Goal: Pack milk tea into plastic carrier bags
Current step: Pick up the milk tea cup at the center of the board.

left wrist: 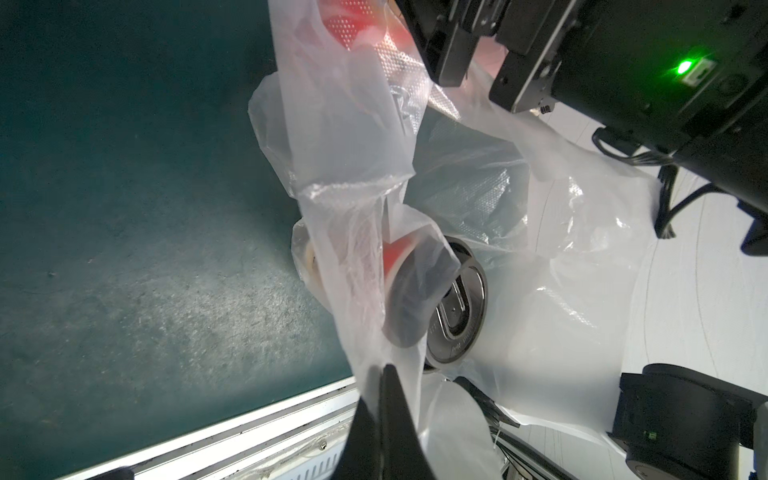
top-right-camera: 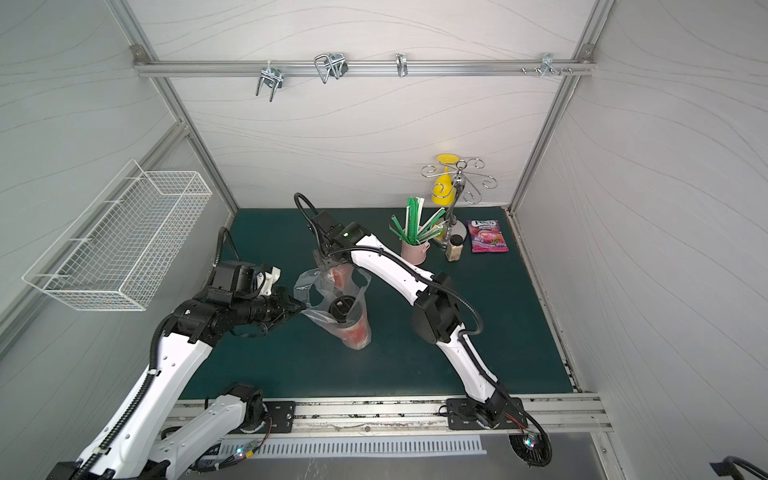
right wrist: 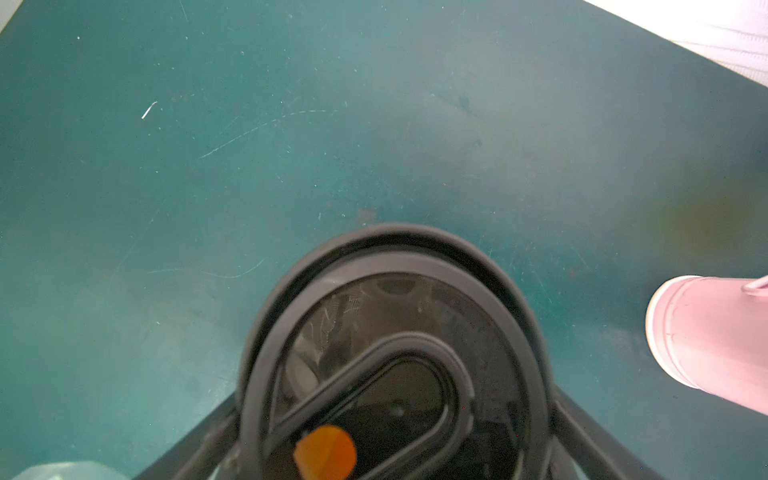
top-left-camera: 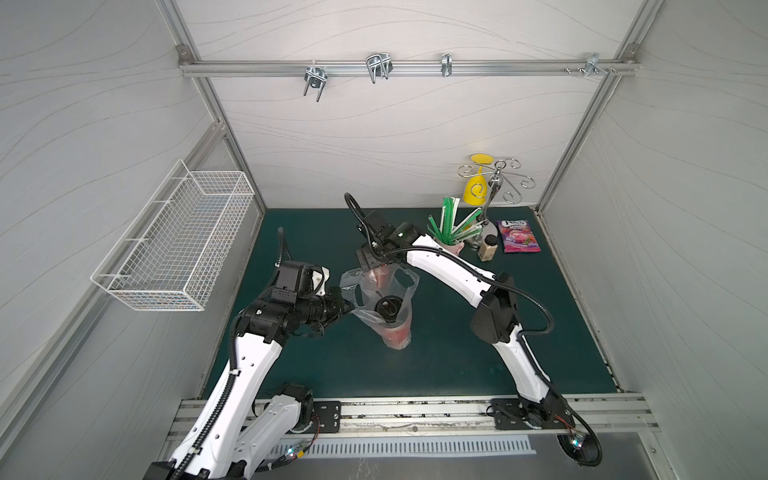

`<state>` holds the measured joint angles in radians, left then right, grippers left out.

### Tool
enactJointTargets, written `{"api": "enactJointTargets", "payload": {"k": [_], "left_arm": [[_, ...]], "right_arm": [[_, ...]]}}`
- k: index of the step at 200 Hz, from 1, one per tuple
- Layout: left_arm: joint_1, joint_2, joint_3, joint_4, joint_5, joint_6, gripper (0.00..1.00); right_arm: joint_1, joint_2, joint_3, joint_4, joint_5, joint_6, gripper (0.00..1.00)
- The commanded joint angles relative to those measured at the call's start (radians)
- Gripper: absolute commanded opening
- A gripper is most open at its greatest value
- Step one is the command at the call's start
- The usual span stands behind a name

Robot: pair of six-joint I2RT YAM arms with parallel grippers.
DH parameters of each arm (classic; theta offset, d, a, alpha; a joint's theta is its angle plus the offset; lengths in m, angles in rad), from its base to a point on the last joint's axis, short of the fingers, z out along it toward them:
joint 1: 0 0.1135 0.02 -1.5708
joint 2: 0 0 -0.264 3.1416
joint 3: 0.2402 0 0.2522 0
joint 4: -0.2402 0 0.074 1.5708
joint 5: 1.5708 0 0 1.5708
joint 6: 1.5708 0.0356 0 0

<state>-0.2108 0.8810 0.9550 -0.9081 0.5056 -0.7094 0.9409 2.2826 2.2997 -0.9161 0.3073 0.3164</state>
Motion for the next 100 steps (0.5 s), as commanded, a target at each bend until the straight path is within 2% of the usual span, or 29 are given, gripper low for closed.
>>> {"api": "enactJointTargets", "payload": {"k": [1, 100], "left_arm": [[0.005, 0.008, 0.040, 0.024, 0.001, 0.013, 0.00], [0.005, 0.036, 0.061, 0.039, 0.019, 0.019, 0.00]], "right_arm": [[0.007, -0.082, -0.012, 0.013, 0.038, -0.028, 0.92], [-0.010, -0.170, -0.015, 0.025, 0.057, -0.072, 0.91]]}}
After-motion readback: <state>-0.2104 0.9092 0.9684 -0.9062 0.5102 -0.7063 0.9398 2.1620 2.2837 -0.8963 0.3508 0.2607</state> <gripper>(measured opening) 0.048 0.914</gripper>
